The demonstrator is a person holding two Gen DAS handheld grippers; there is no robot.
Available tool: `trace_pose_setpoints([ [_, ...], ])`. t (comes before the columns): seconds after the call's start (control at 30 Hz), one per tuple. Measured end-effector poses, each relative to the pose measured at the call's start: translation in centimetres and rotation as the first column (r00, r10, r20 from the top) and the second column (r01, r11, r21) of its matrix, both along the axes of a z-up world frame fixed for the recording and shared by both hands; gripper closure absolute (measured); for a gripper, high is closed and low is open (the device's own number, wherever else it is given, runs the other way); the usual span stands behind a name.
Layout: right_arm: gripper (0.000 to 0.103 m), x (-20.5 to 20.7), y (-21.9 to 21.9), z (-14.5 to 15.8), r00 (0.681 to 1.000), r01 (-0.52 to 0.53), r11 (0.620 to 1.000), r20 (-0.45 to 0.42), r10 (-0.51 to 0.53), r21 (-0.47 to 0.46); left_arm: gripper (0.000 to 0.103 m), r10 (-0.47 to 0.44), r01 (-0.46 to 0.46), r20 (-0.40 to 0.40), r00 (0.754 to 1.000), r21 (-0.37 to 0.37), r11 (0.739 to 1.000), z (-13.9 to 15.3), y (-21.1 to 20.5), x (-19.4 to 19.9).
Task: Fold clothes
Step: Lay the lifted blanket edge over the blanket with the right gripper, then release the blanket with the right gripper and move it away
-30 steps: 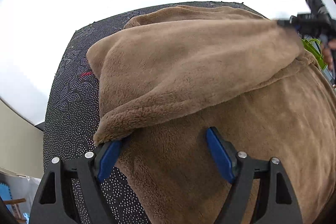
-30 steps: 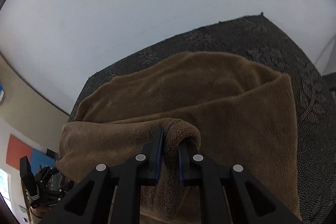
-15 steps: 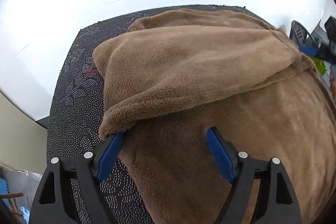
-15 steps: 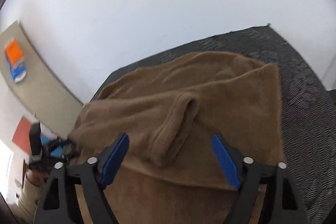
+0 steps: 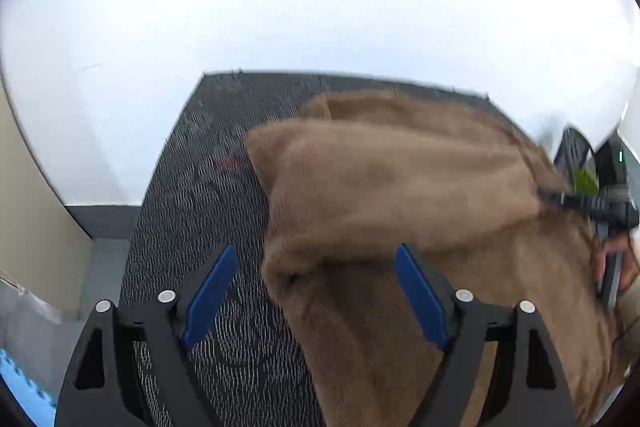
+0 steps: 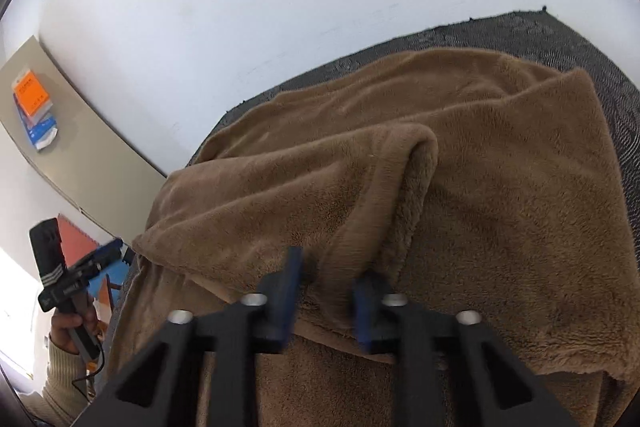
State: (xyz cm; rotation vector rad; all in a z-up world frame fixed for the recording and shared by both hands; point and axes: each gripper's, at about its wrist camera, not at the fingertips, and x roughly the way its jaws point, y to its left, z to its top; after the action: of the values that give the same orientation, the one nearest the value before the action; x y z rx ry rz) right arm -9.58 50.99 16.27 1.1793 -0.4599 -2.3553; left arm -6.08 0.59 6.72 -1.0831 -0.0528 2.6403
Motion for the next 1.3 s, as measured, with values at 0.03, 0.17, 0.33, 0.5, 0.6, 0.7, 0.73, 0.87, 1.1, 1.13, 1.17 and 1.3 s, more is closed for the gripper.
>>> trace_pose_setpoints([
  [0.03,0.089,0.1,0.2,0.1,1.000,0.012,1.000,-0.001,-0.012,-0.015,0.016,0.000,0.001,-0.013,1.000,0.006,1.000,0.0,0.1,-0.5],
  [0.17,0.091,1.4,2.1,3.2,0.995,0.058,0.993,-0.078,-0.066,-0.103,0.016,-0.049,0.049,0.008,0.999,-0.101,0.994,-1.2,2.1,-1.5],
  [0.33,0.091,4.6,4.8,8.3,0.970,0.096,0.987,-0.212,-0.122,-0.126,0.016,-0.106,0.111,0.039,0.994,-0.169,0.979,-2.5,3.9,-1.8],
  [0.5,0.090,5.1,4.6,4.7,0.984,0.153,0.985,-0.106,-0.144,0.086,0.016,-0.123,0.145,0.094,0.988,-0.272,0.951,-4.3,5.1,-1.7],
  [0.6,0.090,4.8,3.8,1.2,0.989,0.149,0.966,-0.052,-0.141,0.212,0.017,-0.121,0.146,0.115,0.986,-0.245,0.958,-4.4,4.6,-2.0],
  [0.7,0.087,4.9,3.1,0.8,0.987,0.153,0.948,-0.081,-0.136,0.280,0.016,-0.111,0.140,0.133,0.985,-0.231,0.963,-4.4,3.8,-2.3],
  [0.73,0.086,4.9,2.9,1.1,0.986,0.158,0.939,-0.094,-0.135,0.306,0.016,-0.105,0.134,0.137,0.985,-0.229,0.964,-4.3,3.6,-2.3],
  [0.87,0.043,5.4,2.3,3.0,0.972,0.215,0.878,-0.184,-0.149,0.427,0.016,-0.104,0.116,0.072,0.992,-0.193,0.974,-1.8,3.5,-0.9],
  [1.1,0.036,5.1,-0.2,6.8,0.949,0.197,0.913,-0.305,-0.086,0.358,0.015,-0.173,0.166,-0.029,0.984,-0.172,0.971,0.5,6.1,-1.5],
  [1.13,0.036,4.5,-0.9,6.4,0.958,0.154,0.930,-0.281,-0.057,0.335,0.015,-0.173,0.168,-0.011,0.985,-0.172,0.971,-0.1,6.3,-1.9],
  [1.17,0.036,4.0,-1.5,5.8,0.965,0.122,0.935,-0.260,-0.034,0.334,0.015,-0.171,0.170,0.010,0.985,-0.171,0.971,-0.8,6.4,-2.4],
  [1.3,0.036,1.5,-2.5,1.9,0.993,0.036,0.941,-0.120,0.006,0.337,0.015,-0.161,0.176,0.105,0.981,-0.150,0.973,-3.3,5.8,-3.4],
])
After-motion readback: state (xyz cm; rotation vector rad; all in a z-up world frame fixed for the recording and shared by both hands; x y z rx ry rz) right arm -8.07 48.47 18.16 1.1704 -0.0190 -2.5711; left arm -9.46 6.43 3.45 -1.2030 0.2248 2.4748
